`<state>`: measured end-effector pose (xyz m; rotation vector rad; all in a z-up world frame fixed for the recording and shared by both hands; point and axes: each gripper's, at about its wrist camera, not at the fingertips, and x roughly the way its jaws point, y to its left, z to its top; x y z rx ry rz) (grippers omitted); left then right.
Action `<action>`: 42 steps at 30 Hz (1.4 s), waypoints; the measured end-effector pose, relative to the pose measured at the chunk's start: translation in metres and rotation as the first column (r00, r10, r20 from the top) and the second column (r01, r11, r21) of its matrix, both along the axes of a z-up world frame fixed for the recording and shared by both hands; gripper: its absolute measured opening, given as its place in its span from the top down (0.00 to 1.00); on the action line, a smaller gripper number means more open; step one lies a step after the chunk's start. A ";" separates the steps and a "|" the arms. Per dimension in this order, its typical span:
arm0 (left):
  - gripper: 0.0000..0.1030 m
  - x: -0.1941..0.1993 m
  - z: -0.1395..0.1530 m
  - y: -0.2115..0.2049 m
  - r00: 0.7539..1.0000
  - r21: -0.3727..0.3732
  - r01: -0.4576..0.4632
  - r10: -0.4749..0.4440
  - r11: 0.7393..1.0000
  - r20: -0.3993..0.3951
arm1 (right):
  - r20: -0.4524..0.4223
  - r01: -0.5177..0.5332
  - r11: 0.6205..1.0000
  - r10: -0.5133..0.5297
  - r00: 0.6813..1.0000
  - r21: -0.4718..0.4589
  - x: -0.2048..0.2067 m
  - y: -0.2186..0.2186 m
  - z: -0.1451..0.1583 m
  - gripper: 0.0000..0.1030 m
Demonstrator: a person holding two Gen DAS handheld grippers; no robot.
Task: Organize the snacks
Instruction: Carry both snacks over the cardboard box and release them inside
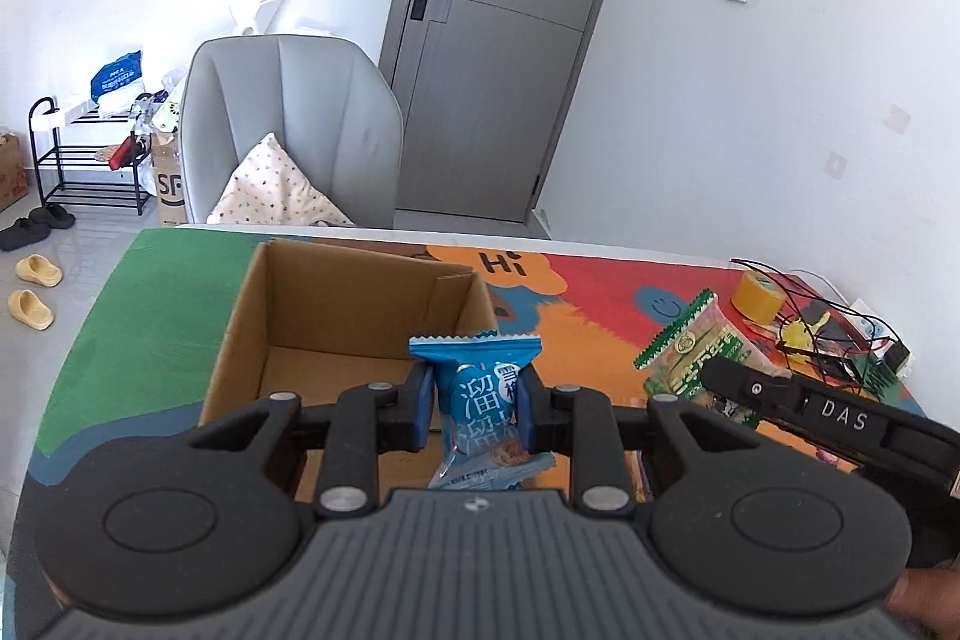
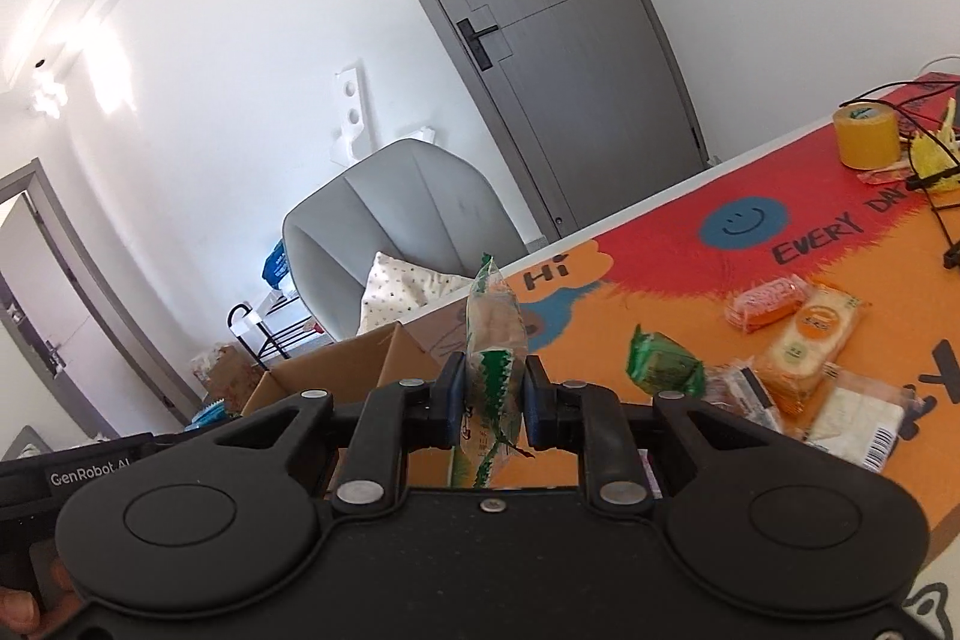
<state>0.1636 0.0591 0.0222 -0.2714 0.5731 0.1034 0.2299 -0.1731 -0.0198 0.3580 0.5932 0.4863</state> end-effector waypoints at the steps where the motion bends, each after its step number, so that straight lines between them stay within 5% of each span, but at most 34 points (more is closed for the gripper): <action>1: 0.75 0.000 0.000 0.005 1.000 0.002 -0.008 0.008 1.000 0.000 | 0.002 -0.011 1.000 0.011 1.000 0.001 0.002 0.005 0.001 0.80; 16: 0.75 0.030 -0.004 0.066 0.994 0.018 -0.109 0.109 0.994 0.003 | 0.031 -0.169 0.985 0.170 0.985 -0.035 0.009 0.085 0.009 0.80; 26: 0.73 0.053 -0.017 0.076 0.992 -0.001 -0.118 0.118 0.993 -0.043 | 0.022 -0.162 0.986 0.163 0.986 -0.044 0.021 0.113 0.004 0.80; 37: 0.49 0.039 -0.012 0.079 0.986 -0.040 -0.163 0.162 0.986 -0.039 | -0.011 -0.107 0.994 0.106 0.994 -0.036 0.029 0.121 -0.007 0.80; 39: 0.44 0.032 -0.009 0.080 0.983 -0.043 -0.181 0.180 0.983 -0.025 | 0.022 -0.130 0.991 0.130 0.991 -0.028 0.027 0.123 -0.003 0.74; 42: 0.24 0.021 -0.008 0.082 0.976 -0.053 -0.217 0.217 0.975 -0.020 | 0.059 -0.129 0.990 0.132 0.989 -0.050 0.022 0.124 0.003 0.34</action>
